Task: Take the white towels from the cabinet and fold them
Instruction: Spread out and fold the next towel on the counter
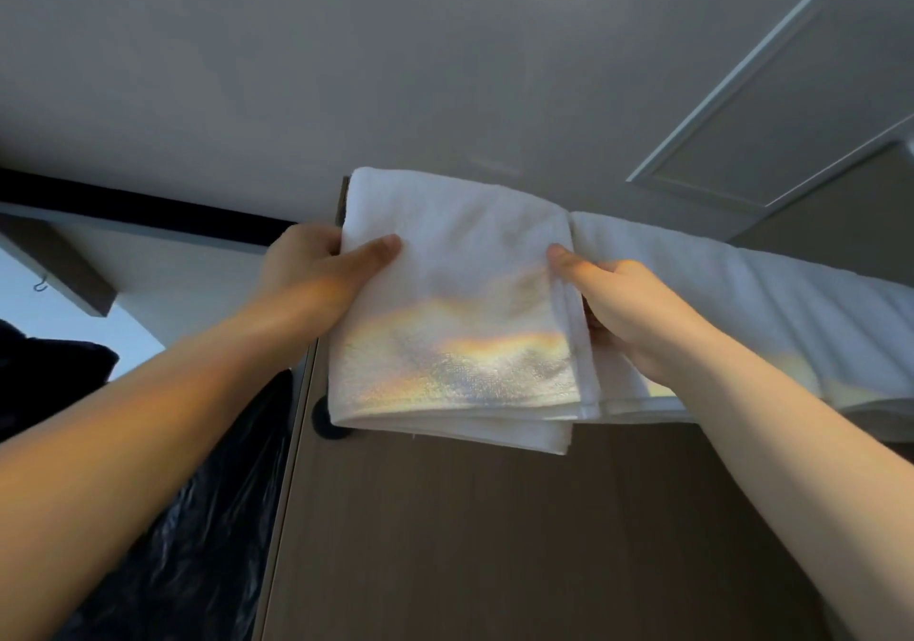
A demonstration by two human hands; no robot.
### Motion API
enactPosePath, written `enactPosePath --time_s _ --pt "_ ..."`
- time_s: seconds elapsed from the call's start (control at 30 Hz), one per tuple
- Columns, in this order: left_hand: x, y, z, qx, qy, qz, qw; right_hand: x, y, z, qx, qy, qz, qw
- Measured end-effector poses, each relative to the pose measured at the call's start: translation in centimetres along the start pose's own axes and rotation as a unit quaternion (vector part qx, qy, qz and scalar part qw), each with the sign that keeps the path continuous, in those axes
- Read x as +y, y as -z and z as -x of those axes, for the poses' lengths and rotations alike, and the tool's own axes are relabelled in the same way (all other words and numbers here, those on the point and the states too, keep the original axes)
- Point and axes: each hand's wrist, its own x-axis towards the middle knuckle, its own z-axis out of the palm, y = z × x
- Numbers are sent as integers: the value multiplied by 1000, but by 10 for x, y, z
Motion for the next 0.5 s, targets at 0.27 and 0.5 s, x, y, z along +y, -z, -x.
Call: enactPosePath --time_s 0.27,0.5 --pt "17 -15 -28 89 -57 -14 994 -19 -9 -27 166 111 28 980" --pt "-10 -15 -18 15 -5 4 1000 -1 -11 -16 147 108 78 980"
